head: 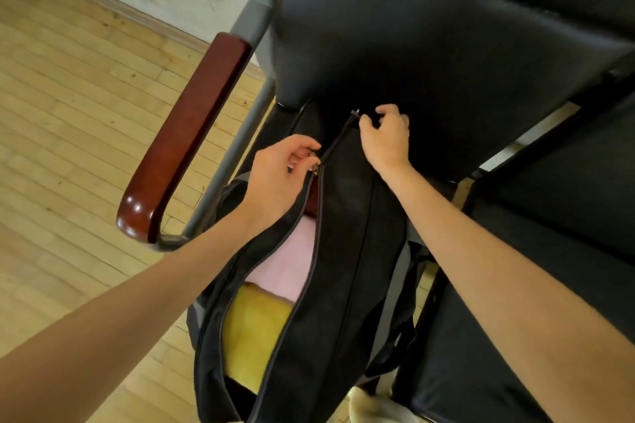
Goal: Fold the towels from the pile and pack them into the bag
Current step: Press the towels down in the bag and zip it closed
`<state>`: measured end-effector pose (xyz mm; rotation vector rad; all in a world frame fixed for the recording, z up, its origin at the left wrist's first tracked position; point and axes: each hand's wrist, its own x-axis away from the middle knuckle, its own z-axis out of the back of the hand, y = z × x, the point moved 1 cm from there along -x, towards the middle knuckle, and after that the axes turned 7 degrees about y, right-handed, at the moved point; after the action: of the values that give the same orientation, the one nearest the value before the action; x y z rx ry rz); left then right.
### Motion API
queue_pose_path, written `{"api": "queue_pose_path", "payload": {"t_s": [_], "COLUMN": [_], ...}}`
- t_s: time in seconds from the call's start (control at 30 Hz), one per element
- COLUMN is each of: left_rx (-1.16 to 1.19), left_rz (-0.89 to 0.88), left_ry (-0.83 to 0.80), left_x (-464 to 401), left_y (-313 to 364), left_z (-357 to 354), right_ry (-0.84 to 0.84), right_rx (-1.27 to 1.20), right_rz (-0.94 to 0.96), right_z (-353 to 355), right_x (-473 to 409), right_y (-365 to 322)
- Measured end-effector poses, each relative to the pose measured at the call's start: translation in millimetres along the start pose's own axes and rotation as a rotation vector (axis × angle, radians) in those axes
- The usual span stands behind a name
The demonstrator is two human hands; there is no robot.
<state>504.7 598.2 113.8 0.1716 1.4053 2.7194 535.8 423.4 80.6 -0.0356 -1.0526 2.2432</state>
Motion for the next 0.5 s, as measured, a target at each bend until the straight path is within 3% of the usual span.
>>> {"api": "queue_pose_path", "payload": {"t_s": [0.13, 0.3, 0.5], "left_rx": [-0.042, -0.04, -0.086], "left_rz": [-0.038, -0.153, -0.252], "left_ry": [0.112, 0.144, 0.141], "left_x": [18, 37, 54], "left_y": [6, 4, 3], "left_z": [1, 5, -1], "right_ry": [0.041, 0.061, 0.14], "right_rx": [0.156, 0.163, 0.339], "right_rz": [0.39, 0.413, 0.448], "right_z": [12, 12, 2], "right_x": [53, 40, 29], "right_y": [14, 16, 13]}}
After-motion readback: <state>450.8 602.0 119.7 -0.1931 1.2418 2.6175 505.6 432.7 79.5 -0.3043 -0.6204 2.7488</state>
